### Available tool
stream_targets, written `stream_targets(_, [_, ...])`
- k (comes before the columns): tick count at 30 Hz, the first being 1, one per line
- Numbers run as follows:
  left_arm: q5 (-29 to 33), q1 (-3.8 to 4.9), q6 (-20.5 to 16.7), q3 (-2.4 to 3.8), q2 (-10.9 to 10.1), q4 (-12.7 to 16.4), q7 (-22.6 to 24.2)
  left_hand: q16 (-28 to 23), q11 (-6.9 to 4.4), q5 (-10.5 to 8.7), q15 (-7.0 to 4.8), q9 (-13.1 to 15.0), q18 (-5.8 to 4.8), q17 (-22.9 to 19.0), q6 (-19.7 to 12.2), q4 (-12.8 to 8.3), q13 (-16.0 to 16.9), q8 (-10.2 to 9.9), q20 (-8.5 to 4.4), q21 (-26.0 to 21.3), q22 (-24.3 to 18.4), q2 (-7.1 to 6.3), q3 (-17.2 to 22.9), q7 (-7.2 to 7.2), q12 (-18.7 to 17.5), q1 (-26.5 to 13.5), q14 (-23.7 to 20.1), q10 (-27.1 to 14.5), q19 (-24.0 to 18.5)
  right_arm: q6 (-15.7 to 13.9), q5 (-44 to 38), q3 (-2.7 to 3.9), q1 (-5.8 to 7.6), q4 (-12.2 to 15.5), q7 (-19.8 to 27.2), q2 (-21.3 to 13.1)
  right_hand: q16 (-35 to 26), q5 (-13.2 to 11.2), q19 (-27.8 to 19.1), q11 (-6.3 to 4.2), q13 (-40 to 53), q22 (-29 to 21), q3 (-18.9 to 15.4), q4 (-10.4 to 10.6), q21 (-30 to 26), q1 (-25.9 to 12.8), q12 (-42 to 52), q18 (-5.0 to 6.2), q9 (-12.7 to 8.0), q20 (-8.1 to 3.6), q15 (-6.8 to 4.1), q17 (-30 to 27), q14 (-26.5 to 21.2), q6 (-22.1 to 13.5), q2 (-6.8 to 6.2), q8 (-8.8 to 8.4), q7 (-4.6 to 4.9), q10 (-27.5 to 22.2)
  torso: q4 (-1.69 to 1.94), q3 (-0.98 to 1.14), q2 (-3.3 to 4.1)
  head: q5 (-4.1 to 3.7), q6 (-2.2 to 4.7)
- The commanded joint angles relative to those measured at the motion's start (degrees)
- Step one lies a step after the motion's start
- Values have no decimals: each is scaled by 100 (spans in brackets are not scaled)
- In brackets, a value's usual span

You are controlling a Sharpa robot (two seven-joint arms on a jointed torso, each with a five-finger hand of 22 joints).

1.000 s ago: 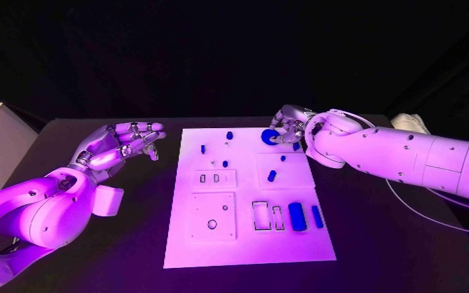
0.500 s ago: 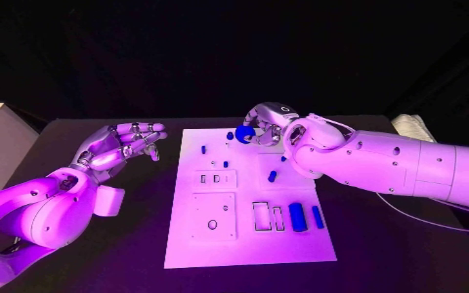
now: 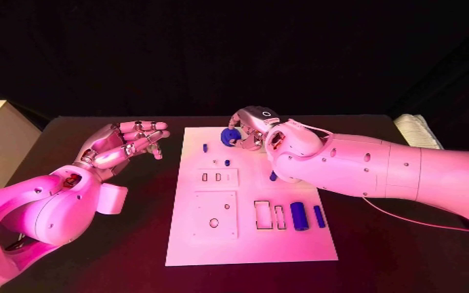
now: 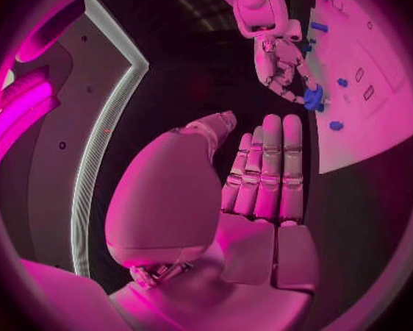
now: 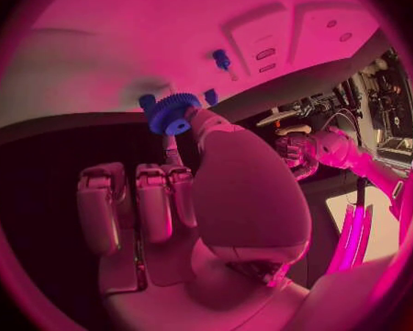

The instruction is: Assemble the parts on the task board

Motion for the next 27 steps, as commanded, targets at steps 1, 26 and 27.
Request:
stream_targets(1, [-19, 8, 114, 4, 23, 0, 13, 35, -1, -30, 7, 5, 32, 5, -24, -14, 5, -26, 11, 16, 5, 17, 14, -7, -2, -44, -36, -52, -30, 18, -140, 1, -44, -137, -62, 113, 17, -28, 597, -46, 1509, 1486, 45, -2, 29, 0, 37, -30, 25, -35, -29, 1345, 569, 276, -39, 13, -141, 595, -2, -1, 1, -1, -8])
stream_targets(26, [-20, 9, 109, 4, 26, -12, -6, 35, -1, -30, 7, 5, 32, 5, -24, -14, 5, -26, 11, 16, 5, 17, 14, -7, -2, -44, -36, -52, -30, 251, -53, -16, -171, -404, -31, 302, 10, -76, 592, -31, 1508, 1478, 57, 26, 21, -99, 37, -27, 11, -33, -19, 1323, 564, 233, -99, -17, -121, 595, -14, 16, 8, 9, -32])
stream_targets(27, [-20, 9, 109, 4, 27, -11, -8, 35, -1, -30, 7, 5, 32, 5, -24, -14, 5, -26, 11, 16, 5, 17, 14, -7, -2, -44, -36, -52, -30, 227, -39, -17, -174, -421, -26, 312, 4, -268, 580, 0, 1453, 1458, 33, 48, 3, -193, -21, -22, -15, -12, 8, 1305, 560, 130, -149, -78, -82, 543, -13, 15, 9, 7, -29])
